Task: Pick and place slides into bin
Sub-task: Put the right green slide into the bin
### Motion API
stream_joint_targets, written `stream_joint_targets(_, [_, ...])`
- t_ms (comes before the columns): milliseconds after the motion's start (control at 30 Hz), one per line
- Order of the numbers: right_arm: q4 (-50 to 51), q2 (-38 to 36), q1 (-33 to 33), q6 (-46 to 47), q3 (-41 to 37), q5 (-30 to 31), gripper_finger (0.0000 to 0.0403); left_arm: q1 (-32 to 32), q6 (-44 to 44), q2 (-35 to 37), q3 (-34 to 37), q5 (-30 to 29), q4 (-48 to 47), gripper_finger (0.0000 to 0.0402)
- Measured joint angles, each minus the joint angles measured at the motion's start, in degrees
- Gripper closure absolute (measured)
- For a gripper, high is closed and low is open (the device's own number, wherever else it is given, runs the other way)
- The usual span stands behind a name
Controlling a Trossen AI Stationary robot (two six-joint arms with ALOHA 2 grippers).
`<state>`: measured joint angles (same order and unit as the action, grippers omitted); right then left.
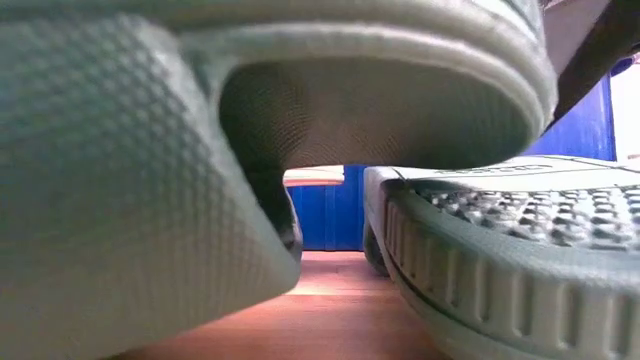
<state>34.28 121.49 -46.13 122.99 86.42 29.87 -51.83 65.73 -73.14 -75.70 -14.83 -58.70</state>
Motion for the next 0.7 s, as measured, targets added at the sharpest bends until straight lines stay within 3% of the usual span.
stream_joint_targets(700, [-0.7, 0.1, 0.3, -1.8, 0.1, 4.6, 0.0077, 0.0, 0.0, 0.0, 0.0, 0.0, 0.1, 0.0096])
